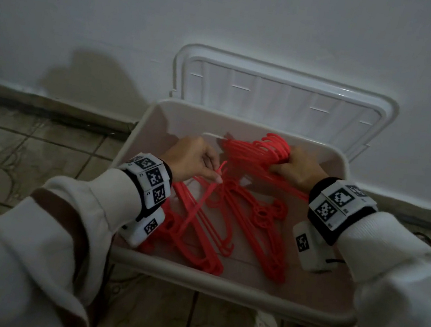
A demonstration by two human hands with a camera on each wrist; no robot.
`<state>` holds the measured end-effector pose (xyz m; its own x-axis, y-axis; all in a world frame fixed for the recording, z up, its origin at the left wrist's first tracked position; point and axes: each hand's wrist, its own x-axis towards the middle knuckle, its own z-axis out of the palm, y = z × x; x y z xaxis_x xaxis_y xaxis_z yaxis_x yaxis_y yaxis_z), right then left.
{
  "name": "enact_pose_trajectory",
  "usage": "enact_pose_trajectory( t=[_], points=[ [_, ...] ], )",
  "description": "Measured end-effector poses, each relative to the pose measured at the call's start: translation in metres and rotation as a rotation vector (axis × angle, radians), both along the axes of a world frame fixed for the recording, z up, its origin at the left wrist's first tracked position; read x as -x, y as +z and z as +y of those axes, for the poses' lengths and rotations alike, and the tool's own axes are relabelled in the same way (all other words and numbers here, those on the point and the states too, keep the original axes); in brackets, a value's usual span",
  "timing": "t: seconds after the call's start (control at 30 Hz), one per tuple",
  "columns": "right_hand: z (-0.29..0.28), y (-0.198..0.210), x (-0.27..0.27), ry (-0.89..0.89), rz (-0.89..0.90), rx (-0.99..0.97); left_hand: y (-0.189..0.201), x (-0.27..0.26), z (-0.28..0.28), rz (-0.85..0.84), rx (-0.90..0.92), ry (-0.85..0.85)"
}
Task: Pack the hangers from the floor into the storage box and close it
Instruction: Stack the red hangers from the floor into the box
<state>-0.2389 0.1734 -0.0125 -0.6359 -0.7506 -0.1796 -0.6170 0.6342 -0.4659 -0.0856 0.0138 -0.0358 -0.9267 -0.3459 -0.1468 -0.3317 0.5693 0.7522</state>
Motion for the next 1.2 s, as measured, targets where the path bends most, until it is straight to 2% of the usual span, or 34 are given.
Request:
enact_pose_trajectory(
  t=[0.1,0.27,0.33,0.5,0.6,0.73,0.9,1.2],
  points=[
    [0.002,-0.003,-0.008,0.055,-0.06,-0.068,0.005,0.003,0.009,0.047,-0.075,0.03],
    [-0.005,-0.012,-0.02,0.047,-0.398,0.096,0.004,0.014,0.022,0.152,-0.227,0.141],
    [-0.009,-0.015,-0.025,0.084,-0.457,0.079,-0.001,0.018,0.025,0.195,-0.299,0.193],
    [-0.014,-0.024,-0.033,0.081,-0.433,0.088,-0.008,0.024,0.03,0.238,-0.459,0.263],
    [-0.017,-0.032,-0.03,0.025,-0.421,0.091,-0.006,0.024,0.033,0.288,-0.555,0.212],
    [-0.019,-0.035,-0.023,-0.053,-0.391,0.139,-0.011,0.026,0.032,0.298,-0.584,0.162],
    [-0.023,-0.045,-0.017,-0.024,-0.436,0.095,-0.02,0.032,0.032,0.297,-0.602,0.132],
    [-0.02,-0.055,-0.007,-0.007,-0.636,0.248,-0.034,0.046,0.031,0.245,-0.81,0.132]
  ],
)
